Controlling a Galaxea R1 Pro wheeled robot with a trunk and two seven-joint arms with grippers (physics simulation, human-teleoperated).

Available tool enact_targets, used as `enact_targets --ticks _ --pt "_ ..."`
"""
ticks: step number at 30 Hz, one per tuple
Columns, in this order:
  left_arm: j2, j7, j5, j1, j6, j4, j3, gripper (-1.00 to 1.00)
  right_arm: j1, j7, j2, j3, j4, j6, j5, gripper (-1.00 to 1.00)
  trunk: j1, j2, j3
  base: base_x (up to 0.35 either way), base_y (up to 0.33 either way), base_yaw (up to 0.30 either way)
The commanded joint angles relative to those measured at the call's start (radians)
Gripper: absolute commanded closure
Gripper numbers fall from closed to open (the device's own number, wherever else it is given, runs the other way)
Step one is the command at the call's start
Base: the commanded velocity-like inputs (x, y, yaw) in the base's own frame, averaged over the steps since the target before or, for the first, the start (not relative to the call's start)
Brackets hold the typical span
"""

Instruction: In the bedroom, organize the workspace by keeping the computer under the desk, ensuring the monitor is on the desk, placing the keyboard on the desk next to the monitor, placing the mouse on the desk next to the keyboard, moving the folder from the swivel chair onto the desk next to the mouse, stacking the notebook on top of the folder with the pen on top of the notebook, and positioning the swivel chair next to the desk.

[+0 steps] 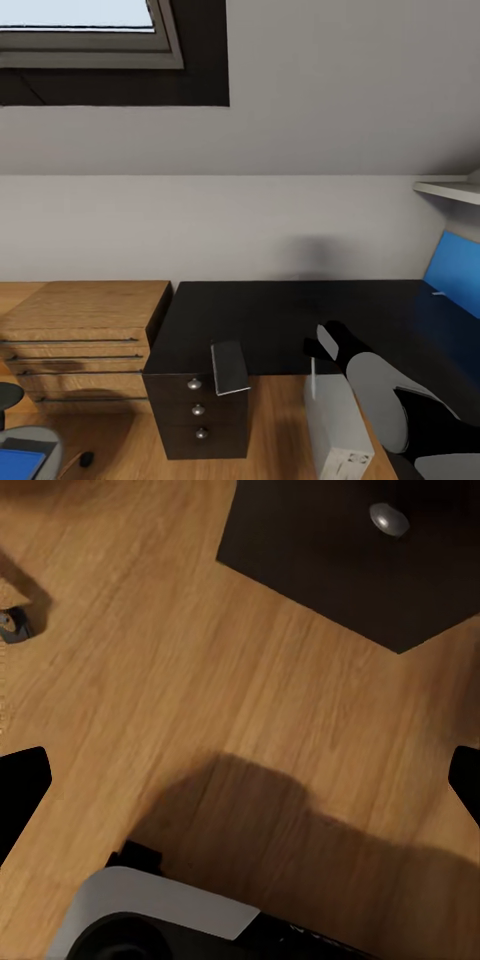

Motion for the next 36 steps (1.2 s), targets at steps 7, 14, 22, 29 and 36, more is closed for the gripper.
enact_targets --ticks 7,14,22,29,36 --pt "0.001 -0.003 0.010 -0.001 -0.004 0.001 -0.009 -1.00 0.000 -0.005 0.001 -0.005 -0.002 0.005 -0.003 1.00 0.000 -0.001 -0.009 0.030 0.000 0.168" --pt "0.001 -0.003 0.010 -0.001 -0.004 0.001 -0.010 -1.00 0.000 -0.005 0.001 -0.006 -0.001 0.005 -0.003 1.00 0.000 -0.001 -0.016 0.042 0.000 0.129" --pt "0.001 -0.003 0.011 -0.001 -0.004 0.001 -0.009 -1.00 0.000 -0.005 -0.001 -0.008 0.000 0.006 -0.004 1.00 0.000 -0.001 -0.018 0.253 0.000 0.029" --pt "0.001 -0.003 0.011 -0.001 -0.004 0.001 -0.008 -1.00 0.000 -0.005 -0.003 -0.009 0.000 0.011 -0.005 1.00 0.000 -0.001 -0.018 0.272 0.000 0.004" --pt "0.000 -0.003 0.011 -0.001 -0.004 0.001 -0.009 -1.00 0.000 0.030 -0.012 -0.010 0.000 0.016 -0.004 1.00 0.000 -0.001 -0.018 0.121 0.000 0.001"
